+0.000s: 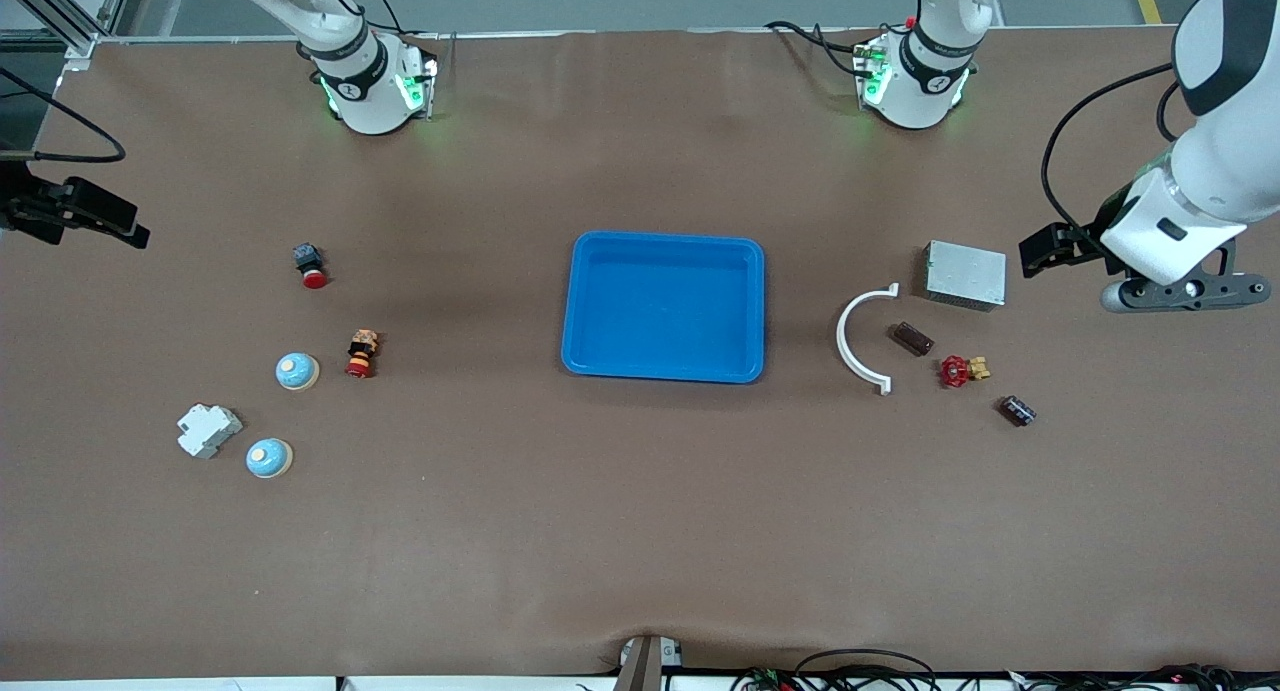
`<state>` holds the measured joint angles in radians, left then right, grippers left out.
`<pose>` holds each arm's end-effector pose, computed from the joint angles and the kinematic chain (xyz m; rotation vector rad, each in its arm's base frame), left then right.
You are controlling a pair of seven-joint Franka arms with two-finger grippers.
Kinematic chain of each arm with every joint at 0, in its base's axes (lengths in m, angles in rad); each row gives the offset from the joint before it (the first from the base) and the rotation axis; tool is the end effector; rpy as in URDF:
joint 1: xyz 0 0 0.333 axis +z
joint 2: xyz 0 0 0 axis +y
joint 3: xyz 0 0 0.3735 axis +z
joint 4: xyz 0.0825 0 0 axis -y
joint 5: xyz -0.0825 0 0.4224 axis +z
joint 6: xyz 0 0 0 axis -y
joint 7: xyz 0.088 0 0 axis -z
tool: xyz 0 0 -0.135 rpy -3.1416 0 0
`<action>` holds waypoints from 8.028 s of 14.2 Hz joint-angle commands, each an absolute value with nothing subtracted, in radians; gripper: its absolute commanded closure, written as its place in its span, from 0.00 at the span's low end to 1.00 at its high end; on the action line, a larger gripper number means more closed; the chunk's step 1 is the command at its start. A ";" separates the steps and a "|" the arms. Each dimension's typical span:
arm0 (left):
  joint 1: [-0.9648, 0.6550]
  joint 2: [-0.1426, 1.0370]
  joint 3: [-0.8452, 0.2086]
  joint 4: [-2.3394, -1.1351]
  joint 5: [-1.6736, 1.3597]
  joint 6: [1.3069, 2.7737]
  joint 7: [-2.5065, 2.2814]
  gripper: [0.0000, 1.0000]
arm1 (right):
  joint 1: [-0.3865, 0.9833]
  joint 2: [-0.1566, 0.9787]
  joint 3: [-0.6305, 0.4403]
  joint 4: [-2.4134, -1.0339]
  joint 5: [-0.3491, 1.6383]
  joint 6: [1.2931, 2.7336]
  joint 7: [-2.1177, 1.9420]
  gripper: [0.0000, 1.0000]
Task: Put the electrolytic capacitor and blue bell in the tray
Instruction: 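Reach the left gripper toward the brown cylindrical capacitor, then grasp the capacitor with the left gripper while the right gripper reaches a bell, then lift the capacitor with the left gripper while the right gripper grasps the bell, then lower the capacitor into the tray while the right gripper carries the bell, then set the bell in the tray while the left gripper grasps another capacitor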
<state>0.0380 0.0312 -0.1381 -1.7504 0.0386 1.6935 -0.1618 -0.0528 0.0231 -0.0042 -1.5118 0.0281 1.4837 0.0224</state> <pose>0.5977 -0.0543 0.5541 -3.0928 -0.0853 0.1279 0.5905 -0.0297 0.6628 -3.1094 0.1208 0.0789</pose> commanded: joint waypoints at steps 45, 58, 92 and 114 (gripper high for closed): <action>0.046 0.410 -0.167 -2.166 0.023 2.376 -0.962 0.17 | -0.104 0.422 -0.008 -2.252 0.029 2.786 0.018 0.00; 0.038 0.339 -0.172 -2.140 0.052 2.375 -0.930 1.00 | -0.110 0.456 -0.008 -2.240 0.028 2.795 0.018 0.00; -0.272 0.517 -0.445 -1.927 0.160 2.241 -1.770 0.00 | 0.661 0.222 0.005 -1.953 0.029 2.183 1.391 1.00; 0.351 0.549 -0.379 -1.859 0.478 2.239 -1.183 0.10 | 0.911 0.591 0.000 -1.815 -0.064 2.425 1.916 1.00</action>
<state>0.3289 0.5328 -0.3639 -1.8523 0.4279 2.2062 -1.1908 0.8932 0.5672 0.0133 -1.8398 -0.0402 2.4007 1.8573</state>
